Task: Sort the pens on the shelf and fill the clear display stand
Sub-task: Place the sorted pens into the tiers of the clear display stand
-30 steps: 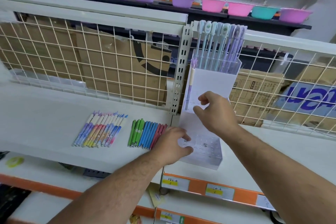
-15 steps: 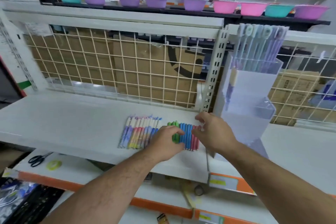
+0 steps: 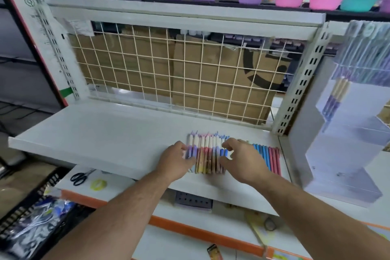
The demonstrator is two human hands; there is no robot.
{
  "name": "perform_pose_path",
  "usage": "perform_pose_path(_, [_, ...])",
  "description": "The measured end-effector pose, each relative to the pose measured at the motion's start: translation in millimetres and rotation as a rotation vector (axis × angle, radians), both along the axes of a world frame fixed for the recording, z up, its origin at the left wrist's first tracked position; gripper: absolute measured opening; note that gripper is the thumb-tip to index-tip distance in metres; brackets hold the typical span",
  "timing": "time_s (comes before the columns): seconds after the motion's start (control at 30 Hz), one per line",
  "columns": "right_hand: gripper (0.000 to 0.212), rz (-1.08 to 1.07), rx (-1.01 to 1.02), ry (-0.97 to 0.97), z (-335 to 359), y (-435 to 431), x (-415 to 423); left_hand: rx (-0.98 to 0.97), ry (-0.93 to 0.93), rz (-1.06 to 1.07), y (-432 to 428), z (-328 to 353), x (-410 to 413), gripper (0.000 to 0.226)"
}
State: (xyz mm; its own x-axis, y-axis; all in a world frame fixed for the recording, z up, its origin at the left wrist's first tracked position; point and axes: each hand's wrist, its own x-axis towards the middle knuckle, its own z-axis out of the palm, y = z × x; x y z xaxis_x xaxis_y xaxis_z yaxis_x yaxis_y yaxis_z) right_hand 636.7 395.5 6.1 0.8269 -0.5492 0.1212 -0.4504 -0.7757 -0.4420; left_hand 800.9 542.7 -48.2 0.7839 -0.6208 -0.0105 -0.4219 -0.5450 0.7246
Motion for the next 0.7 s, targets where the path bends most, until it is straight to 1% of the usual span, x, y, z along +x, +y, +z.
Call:
perform_pose_path(0.07, [0.039, 0.000, 0.003, -0.005, 0.5, 0.3, 5.2, 0.045, 0.038, 0.045, -0.8, -2.8, 5.4, 0.055])
perform_pose_path(0.1, [0.040, 0.002, -0.002, -0.007, 0.8, 0.2, 7.4, 0.059, 0.033, 0.055, -2.5, -2.6, 6.6, 0.053])
perform_pose_path(0.17, [0.040, 0.002, -0.011, -0.007, 0.7, -0.1, 11.2, 0.081, 0.011, 0.066, -6.1, -1.7, 7.6, 0.044])
perform_pose_path(0.23, [0.039, -0.004, -0.013, -0.009, 0.0, -1.1, 15.0, 0.092, 0.002, 0.095, -8.0, -0.2, 8.8, 0.030])
perform_pose_path(0.3, [0.038, -0.010, -0.011, -0.010, -0.9, -1.9, 18.6, 0.096, 0.004, 0.122, -8.6, 0.0, 10.3, 0.022])
perform_pose_path(0.4, [0.038, -0.011, 0.000, -0.017, -1.3, -2.2, 23.0, 0.111, -0.019, 0.122, -10.5, -0.6, 11.9, 0.025])
perform_pose_path(0.57, [0.036, -0.004, 0.008, -0.018, -2.9, -4.1, 23.2, 0.234, -0.117, 0.120, -17.3, -1.3, 13.2, 0.026])
perform_pose_path(0.7, [0.033, -0.011, 0.019, -0.009, -2.2, -9.1, 18.7, 0.299, -0.140, 0.117, -23.8, -2.0, 14.6, 0.017])
